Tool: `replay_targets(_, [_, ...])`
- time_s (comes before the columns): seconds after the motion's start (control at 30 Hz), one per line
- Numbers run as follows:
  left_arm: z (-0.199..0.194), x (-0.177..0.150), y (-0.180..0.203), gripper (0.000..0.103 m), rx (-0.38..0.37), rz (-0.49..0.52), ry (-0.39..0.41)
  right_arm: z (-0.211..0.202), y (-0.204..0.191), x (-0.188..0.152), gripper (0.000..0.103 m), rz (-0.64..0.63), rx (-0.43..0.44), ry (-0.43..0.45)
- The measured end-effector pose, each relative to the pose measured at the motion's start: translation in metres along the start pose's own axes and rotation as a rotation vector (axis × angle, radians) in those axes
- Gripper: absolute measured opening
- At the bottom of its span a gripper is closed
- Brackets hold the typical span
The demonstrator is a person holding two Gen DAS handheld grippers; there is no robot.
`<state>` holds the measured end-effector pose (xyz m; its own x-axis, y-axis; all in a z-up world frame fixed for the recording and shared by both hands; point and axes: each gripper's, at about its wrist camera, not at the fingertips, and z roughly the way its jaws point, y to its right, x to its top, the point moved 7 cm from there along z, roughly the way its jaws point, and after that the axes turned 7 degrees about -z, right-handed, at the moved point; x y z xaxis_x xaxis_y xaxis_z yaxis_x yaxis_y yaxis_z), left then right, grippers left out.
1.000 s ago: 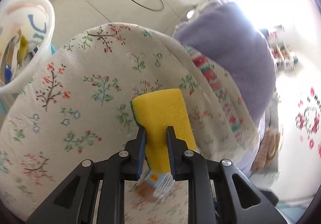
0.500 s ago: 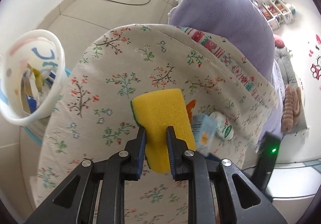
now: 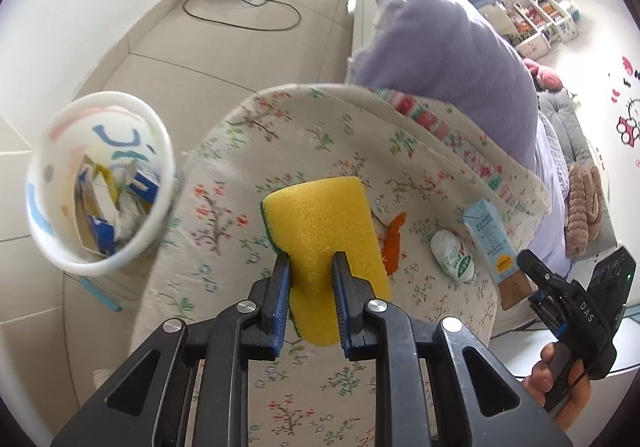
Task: Collect trash
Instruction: 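Grasp the blue-and-white milk carton with the right gripper and lift, then carry sponge and milk carton over the wastebasket and open both grippers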
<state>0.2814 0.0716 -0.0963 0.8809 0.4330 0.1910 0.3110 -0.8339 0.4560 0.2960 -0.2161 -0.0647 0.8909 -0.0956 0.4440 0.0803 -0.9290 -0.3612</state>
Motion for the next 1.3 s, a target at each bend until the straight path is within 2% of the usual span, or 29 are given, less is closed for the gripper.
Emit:
replay_targets(0.1, [-0.007, 0.005, -0.011, 0.022, 0.003, -0.015, 0.007, -0.001, -0.001, 0.003, 0.058, 0.030, 0.035, 0.015])
replay_targets(0.27, [-0.018, 0.010, -0.025, 0.022, -0.002, -0.025, 0.019, 0.008, -0.008, 0.002, 0.058, 0.059, 0.112, -0.013])
replay_targets(0.5, [-0.027, 0.012, -0.044, 0.022, 0.012, -0.025, 0.019, 0.032, -0.053, 0.001, 0.058, 0.034, 0.206, -0.042])
replay_targets(0.7, [-0.053, 0.037, -0.092, 0.022, 0.064, -0.095, 0.100, 0.061, -0.093, -0.004, 0.058, 0.001, 0.273, -0.071])
replay_targets(0.93, [-0.057, 0.053, -0.157, 0.022, 0.146, -0.189, 0.098, 0.102, -0.152, -0.027, 0.058, -0.078, 0.368, -0.177])
replay_targets(1.3, [-0.044, 0.071, -0.187, 0.022, 0.225, -0.208, 0.080, 0.134, -0.225, -0.052, 0.058, -0.163, 0.424, -0.251])
